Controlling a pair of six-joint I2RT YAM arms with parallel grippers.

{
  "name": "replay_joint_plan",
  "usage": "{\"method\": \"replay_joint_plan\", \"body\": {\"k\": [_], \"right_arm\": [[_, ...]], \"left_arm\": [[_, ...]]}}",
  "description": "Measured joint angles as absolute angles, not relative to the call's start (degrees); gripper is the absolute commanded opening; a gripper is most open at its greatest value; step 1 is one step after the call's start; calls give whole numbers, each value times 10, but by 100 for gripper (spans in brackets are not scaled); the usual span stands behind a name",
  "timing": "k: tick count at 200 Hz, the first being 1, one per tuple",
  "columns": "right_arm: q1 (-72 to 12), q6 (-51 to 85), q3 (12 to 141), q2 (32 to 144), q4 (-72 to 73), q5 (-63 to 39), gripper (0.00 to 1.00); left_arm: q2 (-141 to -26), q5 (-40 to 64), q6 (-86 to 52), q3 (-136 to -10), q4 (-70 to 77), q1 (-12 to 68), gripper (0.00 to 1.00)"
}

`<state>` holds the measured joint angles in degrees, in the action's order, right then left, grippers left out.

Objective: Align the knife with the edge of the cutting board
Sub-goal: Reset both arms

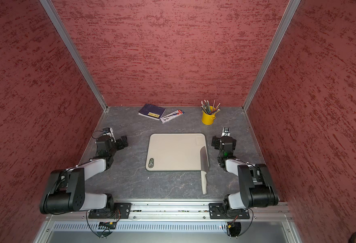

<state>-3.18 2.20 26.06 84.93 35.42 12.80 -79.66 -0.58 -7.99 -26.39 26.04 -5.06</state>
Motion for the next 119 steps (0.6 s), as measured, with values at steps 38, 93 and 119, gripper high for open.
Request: {"method": "replay_joint_plan", "body": {"k": [38, 93, 119], "right_arm": [[-36, 4, 204, 884, 494, 117, 98], [-32, 2, 200, 893, 522, 118, 98], [-32, 2, 200, 893, 526, 118, 98]], "left_arm": [[-843, 0, -39, -251, 385, -32, 100], [-881, 5, -5, -216, 470, -12, 100], [-881, 6, -1, -216, 488, -13, 100]]}}
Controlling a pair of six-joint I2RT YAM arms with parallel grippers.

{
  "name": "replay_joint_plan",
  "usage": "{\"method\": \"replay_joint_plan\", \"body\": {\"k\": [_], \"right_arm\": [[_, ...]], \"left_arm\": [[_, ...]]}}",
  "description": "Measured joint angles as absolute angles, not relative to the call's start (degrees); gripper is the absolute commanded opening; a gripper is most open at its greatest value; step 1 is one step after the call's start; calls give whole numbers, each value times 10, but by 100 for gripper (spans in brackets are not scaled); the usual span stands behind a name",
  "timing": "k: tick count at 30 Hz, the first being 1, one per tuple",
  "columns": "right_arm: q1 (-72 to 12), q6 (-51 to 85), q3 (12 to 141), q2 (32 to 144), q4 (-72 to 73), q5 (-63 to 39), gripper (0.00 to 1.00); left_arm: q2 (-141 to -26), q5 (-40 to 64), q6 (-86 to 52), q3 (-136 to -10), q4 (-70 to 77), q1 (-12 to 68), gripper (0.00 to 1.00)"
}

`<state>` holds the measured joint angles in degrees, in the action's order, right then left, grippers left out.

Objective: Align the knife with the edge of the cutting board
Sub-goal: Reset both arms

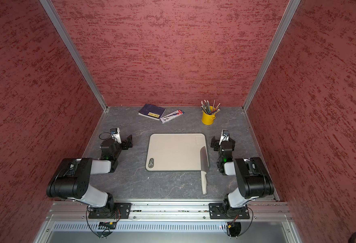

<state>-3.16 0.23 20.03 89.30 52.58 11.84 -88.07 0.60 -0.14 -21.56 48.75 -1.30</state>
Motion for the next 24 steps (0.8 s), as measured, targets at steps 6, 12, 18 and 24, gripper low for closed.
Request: {"method": "replay_joint_plan", "body": {"k": [6, 12, 18, 24], "right_arm": [[-32, 2, 200, 893, 529, 118, 98], [-32, 2, 200, 893, 529, 118, 98], [-32, 2, 200, 893, 529, 118, 98], [-32, 2, 200, 893, 529, 118, 98]], "left_arm": [[-881, 12, -1, -216, 498, -14, 100], [-881, 13, -1, -216, 500, -14, 100], [-881, 14, -1, -216, 501, -14, 100], [-881, 14, -1, -216, 501, -14, 100]]}}
